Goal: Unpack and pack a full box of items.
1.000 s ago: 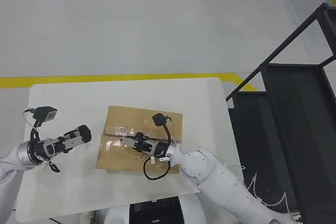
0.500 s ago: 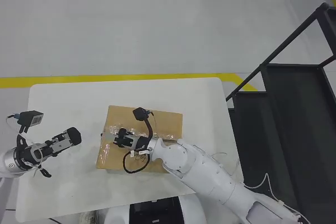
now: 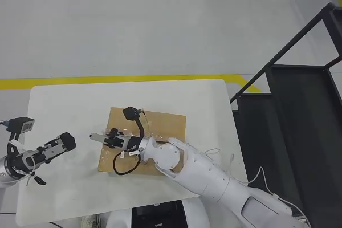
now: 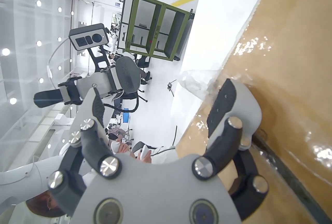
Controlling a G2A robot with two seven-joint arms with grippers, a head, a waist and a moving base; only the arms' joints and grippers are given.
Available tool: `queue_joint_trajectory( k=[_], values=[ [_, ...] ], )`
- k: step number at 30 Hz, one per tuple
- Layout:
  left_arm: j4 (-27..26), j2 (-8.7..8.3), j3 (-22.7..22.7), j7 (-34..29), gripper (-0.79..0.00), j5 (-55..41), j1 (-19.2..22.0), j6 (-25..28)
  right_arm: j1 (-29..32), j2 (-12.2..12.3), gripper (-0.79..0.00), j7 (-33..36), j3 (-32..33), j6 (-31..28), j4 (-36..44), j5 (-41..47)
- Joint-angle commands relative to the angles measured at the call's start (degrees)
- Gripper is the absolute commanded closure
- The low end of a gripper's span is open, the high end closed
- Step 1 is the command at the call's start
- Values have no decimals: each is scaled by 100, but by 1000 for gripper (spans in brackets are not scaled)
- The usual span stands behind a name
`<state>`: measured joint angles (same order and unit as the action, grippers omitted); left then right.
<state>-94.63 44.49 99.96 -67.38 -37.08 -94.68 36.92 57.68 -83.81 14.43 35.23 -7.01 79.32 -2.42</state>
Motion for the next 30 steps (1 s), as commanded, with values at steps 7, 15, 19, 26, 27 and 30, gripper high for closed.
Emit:
queue_joint_trajectory(
  k=[7, 15, 19, 26, 27, 30],
  values=[
    [4, -32, 275, 70, -785, -73, -302, 69, -106, -179, -785, -56, -166, -44, -227, -18],
    [-79, -55, 312, 78, -785, -106, -424, 77, -85, -244, -785, -25, -56, -324, -186, -41],
    [-174, -52, 165, 97, -785, -85, -338, 95, 228, -114, -785, 75, 245, -440, 270, -227],
    [-229, -28, -305, 71, -785, 21, -5, 70, 1373, 354, -785, 693, 1365, -600, 1647, -704],
    [-242, -23, -406, 60, -785, 29, 66, 58, 1676, 453, -785, 831, 1652, -690, 1966, -777],
    [-292, -8, -653, 38, -785, 52, 258, 37, 2399, 658, -785, 1107, 2359, -977, 2644, -810]
  ],
)
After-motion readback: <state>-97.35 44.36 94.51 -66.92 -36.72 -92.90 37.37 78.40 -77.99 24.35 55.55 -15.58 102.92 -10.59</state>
